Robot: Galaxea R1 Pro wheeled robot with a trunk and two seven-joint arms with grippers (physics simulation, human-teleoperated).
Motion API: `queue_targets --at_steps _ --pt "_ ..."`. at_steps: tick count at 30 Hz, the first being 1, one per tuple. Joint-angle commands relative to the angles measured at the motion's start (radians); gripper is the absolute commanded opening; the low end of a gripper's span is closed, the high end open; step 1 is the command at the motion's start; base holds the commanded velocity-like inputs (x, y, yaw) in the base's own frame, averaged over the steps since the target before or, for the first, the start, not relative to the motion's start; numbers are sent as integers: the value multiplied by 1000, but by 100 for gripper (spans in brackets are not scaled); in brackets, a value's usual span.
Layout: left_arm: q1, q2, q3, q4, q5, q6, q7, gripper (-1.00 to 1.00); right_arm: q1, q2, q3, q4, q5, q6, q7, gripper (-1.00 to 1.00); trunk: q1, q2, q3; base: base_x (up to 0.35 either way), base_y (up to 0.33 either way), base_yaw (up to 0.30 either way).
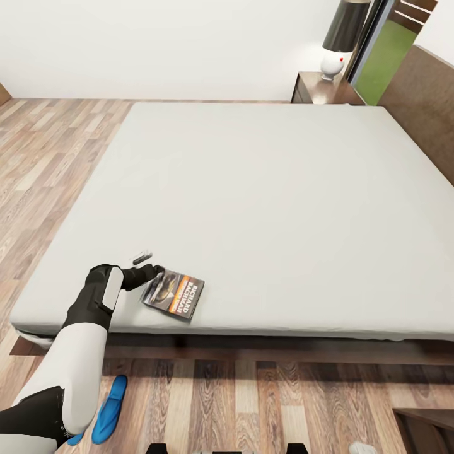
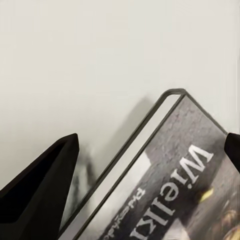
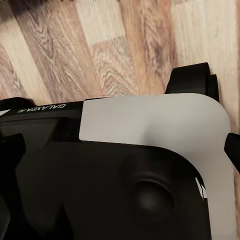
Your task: In the bedroom, move the book from the bed onto either nightstand, and place the two sandals side by side next to the bed.
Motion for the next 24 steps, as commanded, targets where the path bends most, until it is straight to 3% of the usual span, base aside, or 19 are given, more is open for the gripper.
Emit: queue_targets --at_steps 1,9,24 --pt "0 0 2 0 0 3 -4 100 0 0 3 1 -10 2 4 100 0 0 -1 197 0 0" --pt "0 0 2 0 0 3 -4 100 0 0 3 1 -10 2 4 100 0 0 -1 231 0 0" --pt "0 -1 -1 0 1 3 -3 100 0 0 3 1 -10 2 4 100 0 0 -1 16 -52 0"
